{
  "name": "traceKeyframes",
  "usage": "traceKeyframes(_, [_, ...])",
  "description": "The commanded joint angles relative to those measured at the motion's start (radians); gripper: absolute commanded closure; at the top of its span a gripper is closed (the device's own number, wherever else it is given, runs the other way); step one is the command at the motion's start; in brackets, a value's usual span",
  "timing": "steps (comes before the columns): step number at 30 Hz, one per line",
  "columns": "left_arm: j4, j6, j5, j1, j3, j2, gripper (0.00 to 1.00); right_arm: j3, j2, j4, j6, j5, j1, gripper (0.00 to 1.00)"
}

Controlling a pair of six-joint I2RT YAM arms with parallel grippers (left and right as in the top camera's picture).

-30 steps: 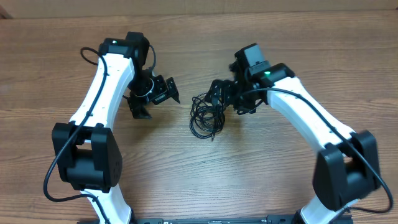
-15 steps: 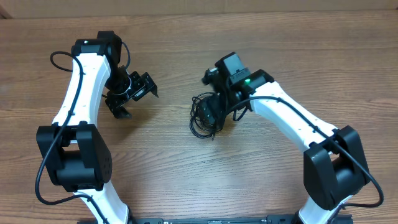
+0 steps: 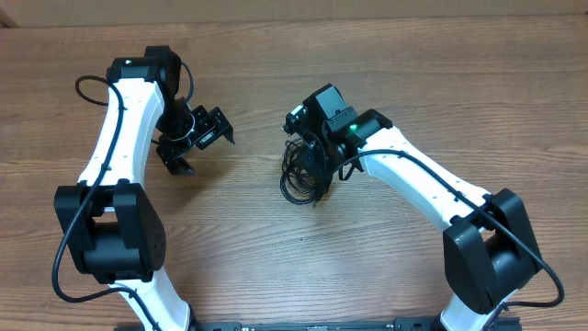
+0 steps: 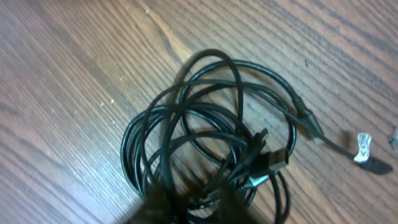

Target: Untangle cables

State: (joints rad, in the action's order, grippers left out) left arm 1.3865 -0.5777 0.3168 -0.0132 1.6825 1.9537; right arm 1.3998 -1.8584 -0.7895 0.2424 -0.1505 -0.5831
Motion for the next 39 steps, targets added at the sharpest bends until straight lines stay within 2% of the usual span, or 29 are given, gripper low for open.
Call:
traceKeyframes(1, [0.0, -0.014, -0.013, 0.007, 0.021, 0.01, 0.0, -0.003, -0.002, 0.042, -0.124, -0.002, 0.002, 0.96])
traceKeyframes(4, [0.0, -0.014, -0.003, 0.007, 0.021, 0.01, 0.0, 0.038, -0.001, 0.062, -0.264, -0.041, 0.002, 0.96])
traceKeyframes(7, [0.005, -0.004, 0.024, 0.007, 0.021, 0.01, 0.0, 0.143, 0.011, 0.009, -0.341, -0.119, 0.009, 0.96])
traceKeyframes(10, [0.019, 0.021, 0.025, 0.012, 0.021, 0.01, 0.0, 0.31, 0.031, -0.106, -0.348, -0.205, 0.025, 0.96])
traceKeyframes(15, [0.033, 0.083, 0.049, 0.029, 0.021, 0.01, 0.0, 0.643, 0.057, -0.315, -0.347, -0.217, 0.051, 0.96])
traceKeyframes(19, [0.028, 0.224, 0.189, 0.045, 0.021, 0.01, 0.0, 0.871, 0.067, -0.425, -0.347, -0.218, 0.057, 0.96])
traceKeyframes(20, [0.024, 0.318, 0.274, 0.055, 0.021, 0.01, 0.0, 0.954, 0.073, -0.454, -0.347, -0.218, 0.057, 0.96])
traceKeyframes(25, [0.023, 0.451, 0.389, 0.069, 0.021, 0.01, 0.0, 1.058, 0.107, -0.457, -0.348, -0.192, 0.065, 0.96])
traceKeyframes(31, [0.021, 0.451, 0.378, 0.069, 0.021, 0.01, 0.0, 1.077, 0.151, -0.423, -0.353, -0.136, 0.098, 0.96])
traceKeyframes(35, [0.022, 0.451, 0.384, 0.069, 0.021, 0.01, 0.0, 1.074, 0.148, -0.433, -0.446, -0.097, 0.101, 0.96])
traceKeyframes(37, [0.023, 0.483, 0.457, 0.069, 0.021, 0.01, 0.0, 1.076, 0.152, -0.387, -0.551, -0.098, 0.101, 0.96])
traceKeyframes(39, [0.027, 0.61, 0.586, 0.069, 0.025, 0.009, 0.0, 1.076, 0.162, -0.342, -0.584, -0.097, 0.101, 0.96])
